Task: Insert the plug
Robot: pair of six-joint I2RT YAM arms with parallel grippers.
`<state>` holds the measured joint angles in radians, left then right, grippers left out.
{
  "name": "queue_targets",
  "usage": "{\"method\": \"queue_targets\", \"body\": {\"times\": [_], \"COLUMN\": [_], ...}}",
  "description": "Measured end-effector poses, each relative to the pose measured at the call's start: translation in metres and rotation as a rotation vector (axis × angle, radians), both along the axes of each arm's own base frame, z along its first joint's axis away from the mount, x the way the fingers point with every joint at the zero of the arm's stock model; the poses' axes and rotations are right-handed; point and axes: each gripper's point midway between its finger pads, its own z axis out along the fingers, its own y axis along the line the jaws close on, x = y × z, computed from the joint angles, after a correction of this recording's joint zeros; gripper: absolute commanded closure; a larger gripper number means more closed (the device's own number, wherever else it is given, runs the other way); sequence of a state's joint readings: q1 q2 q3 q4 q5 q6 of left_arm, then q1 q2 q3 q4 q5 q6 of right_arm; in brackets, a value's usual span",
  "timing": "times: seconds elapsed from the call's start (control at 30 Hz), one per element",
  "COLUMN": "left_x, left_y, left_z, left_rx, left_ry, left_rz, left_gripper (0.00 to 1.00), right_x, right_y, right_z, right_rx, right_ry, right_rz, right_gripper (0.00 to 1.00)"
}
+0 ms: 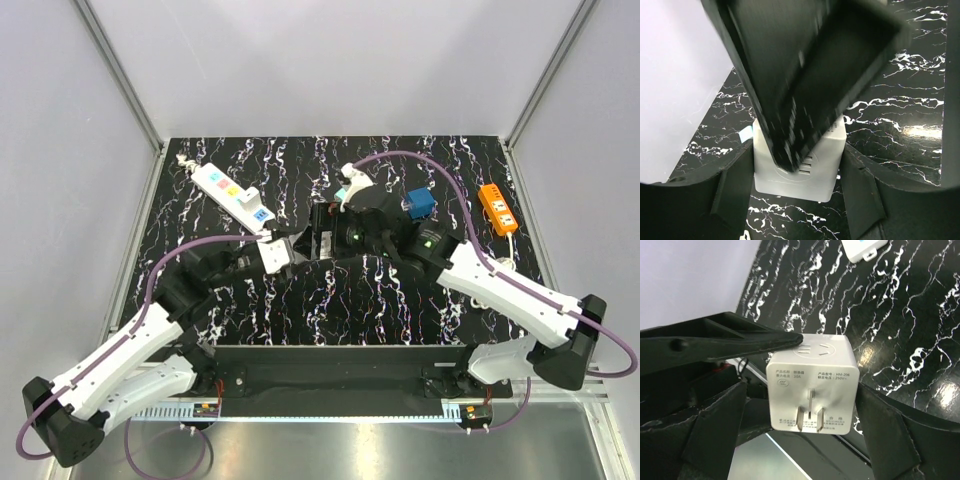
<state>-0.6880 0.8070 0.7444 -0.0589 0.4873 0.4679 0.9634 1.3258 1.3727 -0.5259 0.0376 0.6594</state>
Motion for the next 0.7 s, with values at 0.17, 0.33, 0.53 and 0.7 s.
{"method": "queue_targets", "body": {"times": [0.17, 0.33, 0.53, 0.7], "left_x": [0.001, 0.003, 0.008, 0.004], "left_y": [-0.001, -0.001, -0.004, -0.009], "left_z": [0.001, -0.001, 0.006, 0.034], "left_rx": [0.006, 0.016, 0.006, -0.054], "left_ry": [-0.01, 0.007, 0.119, 0.345], "left_rz": [0.01, 0.025, 0.067, 0.12], "left_gripper": [1.0, 0.45, 0.01, 0.01], "right_x": [-0.001, -0.003, -0.004, -0.005], "right_y": [0.005, 0.004, -0.01, -0.024], "right_z": [-0.025, -0.033, -0.027, 0.019], "right_rx": [-0.069, -0.095, -0.081, 0.0], "right_ry": [0.042, 0.047, -0.036, -0.23], "right_rz": [0.005, 0.011, 0.009, 0.042], "right_gripper": [0.28, 1.0, 1.0, 1.0]}}
